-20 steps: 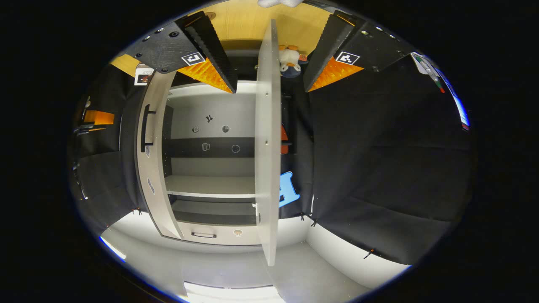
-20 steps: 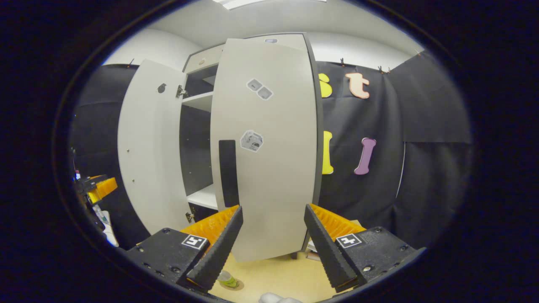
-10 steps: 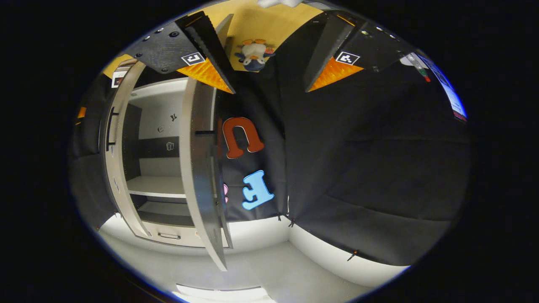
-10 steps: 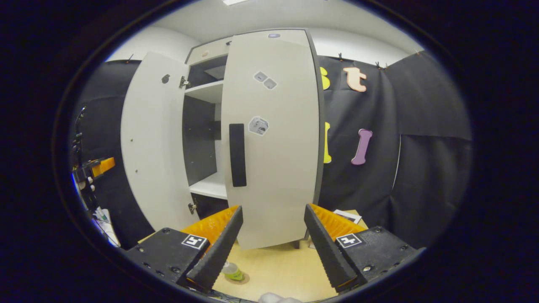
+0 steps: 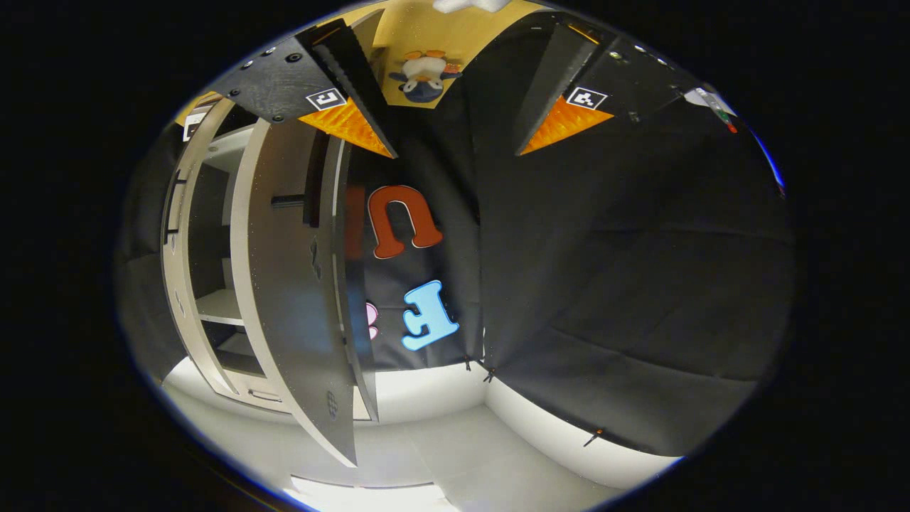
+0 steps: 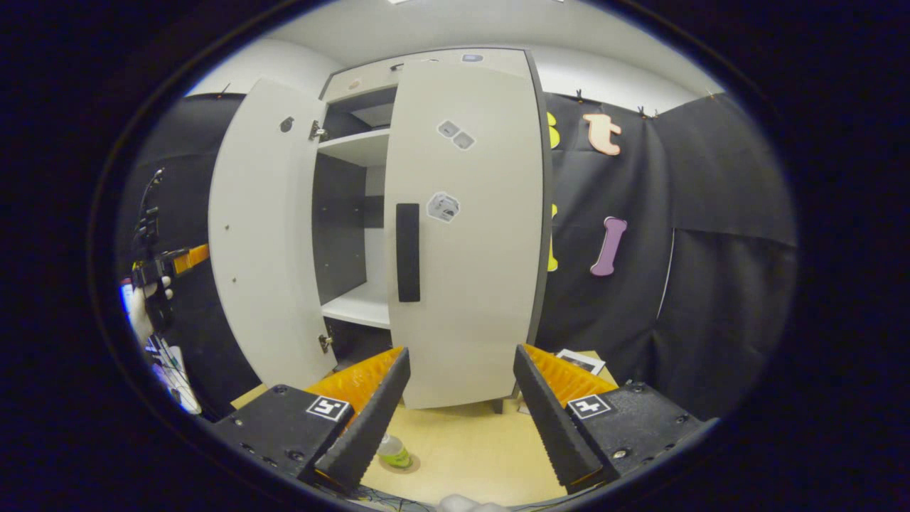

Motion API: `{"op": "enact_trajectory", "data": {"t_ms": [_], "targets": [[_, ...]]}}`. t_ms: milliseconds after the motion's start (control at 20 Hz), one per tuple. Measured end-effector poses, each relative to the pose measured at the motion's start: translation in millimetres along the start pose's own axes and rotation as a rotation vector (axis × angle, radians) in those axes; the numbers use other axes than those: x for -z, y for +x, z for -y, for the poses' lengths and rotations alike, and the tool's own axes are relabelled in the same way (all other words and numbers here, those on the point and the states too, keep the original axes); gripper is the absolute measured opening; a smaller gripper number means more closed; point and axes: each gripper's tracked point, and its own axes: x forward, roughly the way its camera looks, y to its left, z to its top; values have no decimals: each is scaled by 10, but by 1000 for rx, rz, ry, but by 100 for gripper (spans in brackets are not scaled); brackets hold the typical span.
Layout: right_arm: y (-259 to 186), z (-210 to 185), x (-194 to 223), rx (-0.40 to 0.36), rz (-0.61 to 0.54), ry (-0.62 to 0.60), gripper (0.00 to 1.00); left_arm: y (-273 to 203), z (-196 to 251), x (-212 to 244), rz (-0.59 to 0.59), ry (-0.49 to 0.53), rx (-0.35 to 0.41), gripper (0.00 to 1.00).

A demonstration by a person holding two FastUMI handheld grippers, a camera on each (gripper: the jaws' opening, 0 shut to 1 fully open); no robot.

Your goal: Grasp the bottle in the cabinet with the left hand and place it on the coaster, then close the right door with the right hand and the left door with the left hand.

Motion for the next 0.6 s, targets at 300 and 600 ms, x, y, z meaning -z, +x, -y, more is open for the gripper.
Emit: {"op": "enact_trajectory", "data": {"t_ms": [300, 600], "targets": [[-31, 18, 40, 17, -10, 13, 97, 122, 201, 28, -5, 26, 40, 96], [-30, 67, 92, 18, -24, 29, 97, 119, 273, 6, 13, 80, 24, 89]]}}
